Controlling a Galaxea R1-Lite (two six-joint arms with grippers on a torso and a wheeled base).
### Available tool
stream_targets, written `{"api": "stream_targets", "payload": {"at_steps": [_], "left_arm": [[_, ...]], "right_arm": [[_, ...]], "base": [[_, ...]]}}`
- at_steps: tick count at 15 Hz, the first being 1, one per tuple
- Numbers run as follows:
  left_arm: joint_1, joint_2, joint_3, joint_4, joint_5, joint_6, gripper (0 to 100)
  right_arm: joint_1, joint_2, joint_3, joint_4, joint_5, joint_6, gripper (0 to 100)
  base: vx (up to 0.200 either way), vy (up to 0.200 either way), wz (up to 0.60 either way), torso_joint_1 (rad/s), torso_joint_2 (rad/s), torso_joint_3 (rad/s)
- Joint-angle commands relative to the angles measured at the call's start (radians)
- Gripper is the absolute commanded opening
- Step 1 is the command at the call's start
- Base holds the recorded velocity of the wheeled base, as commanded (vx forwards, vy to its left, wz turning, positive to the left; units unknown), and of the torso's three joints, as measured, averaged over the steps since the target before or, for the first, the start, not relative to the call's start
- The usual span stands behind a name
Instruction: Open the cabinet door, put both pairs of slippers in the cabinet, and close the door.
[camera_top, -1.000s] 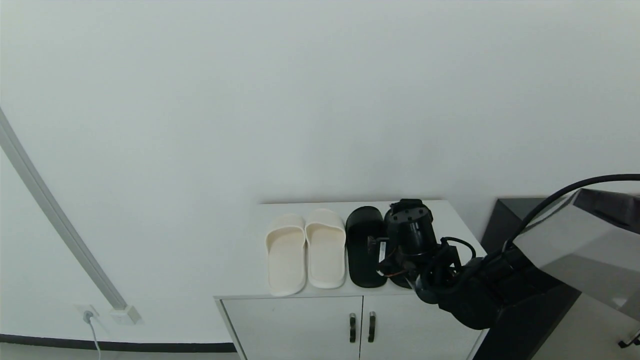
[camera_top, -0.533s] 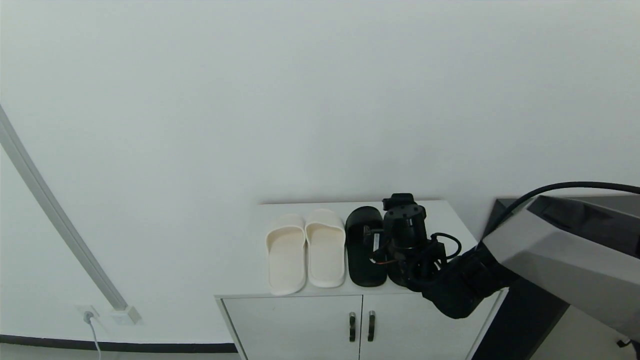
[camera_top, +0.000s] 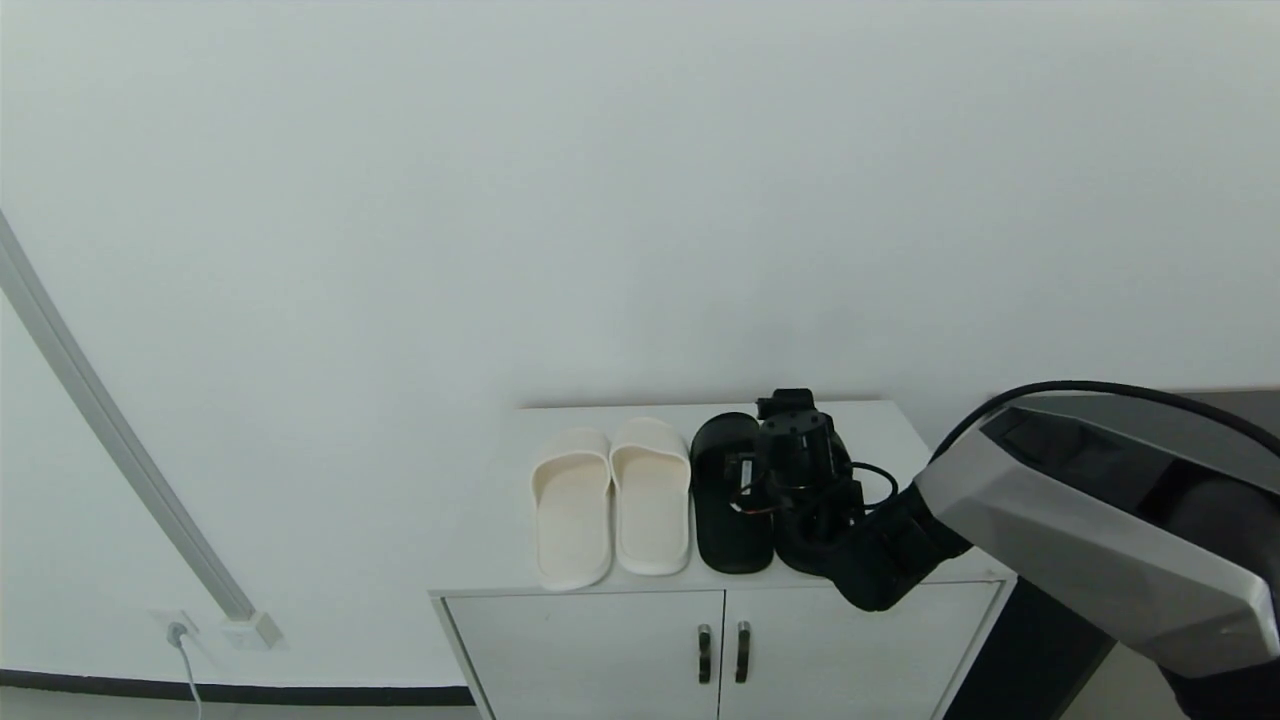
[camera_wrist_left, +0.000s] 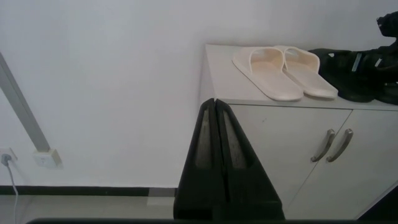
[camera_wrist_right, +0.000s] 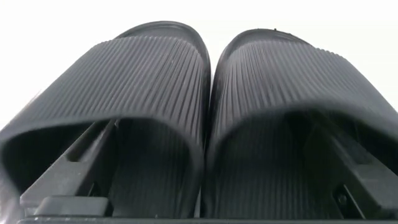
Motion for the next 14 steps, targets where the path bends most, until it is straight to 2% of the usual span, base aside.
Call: {"api": "stream_targets", "payload": {"at_steps": [1, 2, 8, 12, 14], "left_arm": [[0.000, 0.002, 0.001, 0.000, 0.000, 0.000, 0], [0.000, 0.000, -0.001, 0.000, 0.000, 0.000, 0], [0.000, 0.000, -0.001, 0.000, 0.000, -0.012, 0], [0.000, 0.000, -0.001, 0.000, 0.000, -0.014, 0], [0.000, 0.002, -0.001, 0.000, 0.000, -0.014, 0]], "right_arm": [[-0.010, 0.032, -0.031, 0.000, -0.001, -0.011, 100], [-0.014, 0.041, -0.044, 0.000, -0.001, -0.017, 0], [-0.015, 0.032, -0.042, -0.006, -0.043, -0.031, 0], [-0.004, -0.163, 0.097, -0.006, -0.069, -0.060, 0], [0.003, -0.278, 0.216, -0.006, -0.027, -0.060, 0]], "base": [[0.000, 0.000, 0.00, 0.000, 0.00, 0.000], [0.000, 0.000, 0.00, 0.000, 0.00, 0.000], [0.000, 0.000, 0.00, 0.000, 0.00, 0.000], [0.000, 0.000, 0.00, 0.000, 0.00, 0.000], [0.000, 0.000, 0.00, 0.000, 0.00, 0.000]]}}
